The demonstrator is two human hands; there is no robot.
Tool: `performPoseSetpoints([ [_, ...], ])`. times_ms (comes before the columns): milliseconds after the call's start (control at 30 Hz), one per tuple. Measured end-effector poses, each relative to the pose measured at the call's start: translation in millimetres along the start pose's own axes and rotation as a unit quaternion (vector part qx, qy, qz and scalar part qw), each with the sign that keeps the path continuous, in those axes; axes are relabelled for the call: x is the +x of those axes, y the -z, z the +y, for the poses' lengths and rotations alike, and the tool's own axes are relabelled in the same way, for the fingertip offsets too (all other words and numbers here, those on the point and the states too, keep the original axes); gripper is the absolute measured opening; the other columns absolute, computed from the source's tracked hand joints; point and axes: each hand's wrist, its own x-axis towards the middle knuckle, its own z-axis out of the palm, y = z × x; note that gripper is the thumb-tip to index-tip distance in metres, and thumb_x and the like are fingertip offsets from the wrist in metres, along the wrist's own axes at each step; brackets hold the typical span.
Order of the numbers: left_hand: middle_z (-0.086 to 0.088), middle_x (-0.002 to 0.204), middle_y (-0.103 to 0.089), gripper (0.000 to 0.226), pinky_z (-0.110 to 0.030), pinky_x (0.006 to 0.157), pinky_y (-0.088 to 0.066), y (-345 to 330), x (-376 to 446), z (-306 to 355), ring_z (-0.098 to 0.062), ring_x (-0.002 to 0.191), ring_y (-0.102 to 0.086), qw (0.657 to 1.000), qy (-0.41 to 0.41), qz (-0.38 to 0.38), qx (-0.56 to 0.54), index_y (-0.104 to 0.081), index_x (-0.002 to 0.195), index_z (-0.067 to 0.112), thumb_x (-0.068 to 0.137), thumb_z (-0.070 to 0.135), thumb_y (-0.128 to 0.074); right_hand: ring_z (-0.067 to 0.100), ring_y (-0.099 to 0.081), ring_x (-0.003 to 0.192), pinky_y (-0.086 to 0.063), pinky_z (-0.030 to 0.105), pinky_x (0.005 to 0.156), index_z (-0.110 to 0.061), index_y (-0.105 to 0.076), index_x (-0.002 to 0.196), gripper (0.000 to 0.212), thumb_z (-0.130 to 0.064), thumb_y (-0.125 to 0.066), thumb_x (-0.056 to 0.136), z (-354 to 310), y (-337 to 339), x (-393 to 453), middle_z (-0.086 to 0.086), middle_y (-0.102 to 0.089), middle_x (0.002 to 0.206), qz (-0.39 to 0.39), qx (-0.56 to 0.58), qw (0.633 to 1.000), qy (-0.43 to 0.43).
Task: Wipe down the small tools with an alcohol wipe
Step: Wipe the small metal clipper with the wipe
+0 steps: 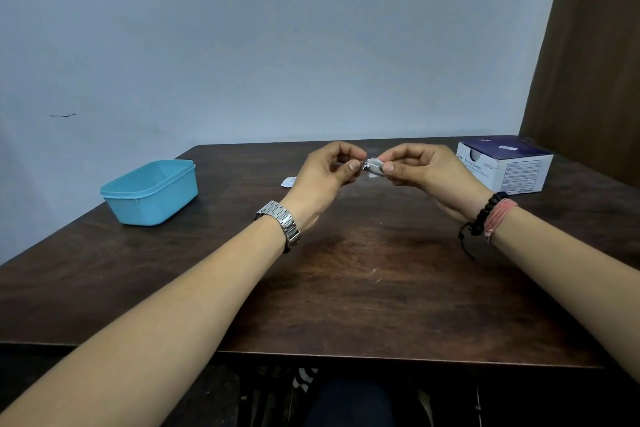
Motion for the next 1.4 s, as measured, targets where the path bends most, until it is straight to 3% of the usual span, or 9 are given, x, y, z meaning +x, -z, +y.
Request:
performPoseSetpoints([
  [167, 0.001, 0.087, -0.063, 0.022, -0.015, 0.074, -0.048, 3.2, 1.9, -2.9, -0.001, 0.076, -0.057, 0.999, 0.007, 0.025, -0.019, -0.063, 0.091, 0.017, 0.094, -0.003, -0.054, 0.006, -0.061, 0.065, -0.051, 0.024, 0.073, -0.011, -0.07, 0.089, 0.007, -0.008, -0.07, 0.083, 4.6, -3.4, -0.6, -0.002, -0.07, 0.072, -0.033, -0.01, 0.998, -0.054],
  [333, 0.002, 0.085, -0.062, 0.022, -0.021, 0.077, -0.048, 3.8, 2.4, -4.8, -0.006, 0.076, -0.054, 0.999, 0.019, 0.031, -0.014, -0.064, 0.092, 0.019, 0.095, 0.0, -0.054, 0.008, -0.062, 0.066, -0.054, 0.019, 0.07, -0.007, -0.069, 0.093, 0.012, -0.001, -0.067, 0.084, -0.9, -2.1, 0.1, 0.001, -0.069, 0.073, -0.009, 0.073, 0.996, -0.042],
  [500, -0.001, 0.088, -0.064, 0.017, -0.016, 0.073, -0.046, 4.4, -1.3, -0.7, -0.007, 0.076, -0.056, 0.987, -0.042, -0.043, 0.147, -0.063, 0.106, 0.016, 0.096, 0.006, -0.054, 0.009, -0.061, 0.066, -0.055, 0.018, 0.068, -0.006, -0.067, 0.093, 0.012, 0.003, -0.062, 0.087, -1.7, 1.5, 1.6, 0.003, -0.065, 0.073, 0.018, 0.138, 0.988, -0.071],
  [633, -0.005, 0.09, -0.057, 0.031, -0.023, 0.078, -0.054, 1.1, -5.7, 9.8, -0.021, 0.075, -0.063, 0.969, -0.087, -0.097, 0.211, -0.059, 0.121, 0.016, 0.096, 0.0, -0.051, 0.008, -0.062, 0.061, -0.055, 0.018, 0.063, -0.005, -0.066, 0.094, 0.012, 0.003, -0.059, 0.089, -2.4, 4.2, 2.3, 0.0, -0.065, 0.067, 0.012, 0.176, 0.979, -0.102],
  [833, 0.012, 0.097, -0.061, 0.036, -0.015, 0.074, -0.051, 1.6, -10.2, 15.4, -0.017, 0.077, -0.071, 0.954, -0.135, -0.146, 0.222, -0.06, 0.126, 0.013, 0.094, -0.002, -0.053, 0.007, -0.06, 0.057, -0.054, 0.015, 0.056, -0.004, -0.065, 0.086, 0.007, -0.001, -0.058, 0.086, -0.8, 6.7, 2.1, 0.003, -0.063, 0.069, -0.023, 0.251, 0.948, -0.195],
  [1000, -0.004, 0.104, -0.064, 0.03, -0.031, 0.08, -0.058, 0.9, -9.5, 16.8, -0.019, 0.08, -0.071, 0.956, -0.168, -0.124, 0.206, -0.065, 0.119, 0.007, 0.093, -0.004, -0.055, 0.008, -0.063, 0.059, -0.053, 0.013, 0.054, 0.0, -0.063, 0.096, 0.019, -0.004, -0.059, 0.078, -1.2, 6.3, 0.8, 0.01, -0.067, 0.078, -0.064, 0.323, 0.906, -0.267],
  [1167, -0.007, 0.095, -0.066, 0.023, -0.029, 0.078, -0.058, -1.3, -9.0, 13.6, -0.017, 0.077, -0.07, 0.962, -0.156, -0.113, 0.193, -0.067, 0.11, 0.006, 0.091, -0.004, -0.059, 0.007, -0.064, 0.057, -0.054, 0.014, 0.056, 0.002, -0.063, 0.096, 0.011, 0.005, -0.054, 0.09, 6.5, 0.1, 4.6, 0.011, -0.068, 0.079, -0.024, 0.225, 0.942, -0.247],
  [1267, -0.003, 0.088, -0.062, 0.021, -0.025, 0.078, -0.057, -1.2, -7.1, 14.2, -0.012, 0.076, -0.07, 0.985, -0.104, -0.084, 0.107, -0.065, 0.107, 0.009, 0.092, -0.004, -0.058, 0.009, -0.064, 0.059, -0.055, 0.017, 0.057, -0.002, -0.063, 0.086, 0.009, 0.003, -0.058, 0.091, 13.4, 0.9, 5.9, 0.01, -0.068, 0.076, 0.041, 0.139, 0.964, -0.222],
  [1400, -0.002, 0.085, -0.054, 0.02, -0.025, 0.077, -0.057, 0.7, -4.9, 15.3, -0.013, 0.074, -0.07, 0.996, -0.062, -0.064, 0.017, -0.064, 0.105, 0.008, 0.092, -0.005, -0.056, 0.012, -0.059, 0.068, -0.054, 0.016, 0.059, -0.005, -0.064, 0.087, 0.01, 0.001, -0.058, 0.092, 11.5, 3.3, 6.4, 0.01, -0.066, 0.083, 0.061, 0.104, 0.978, -0.172],
])
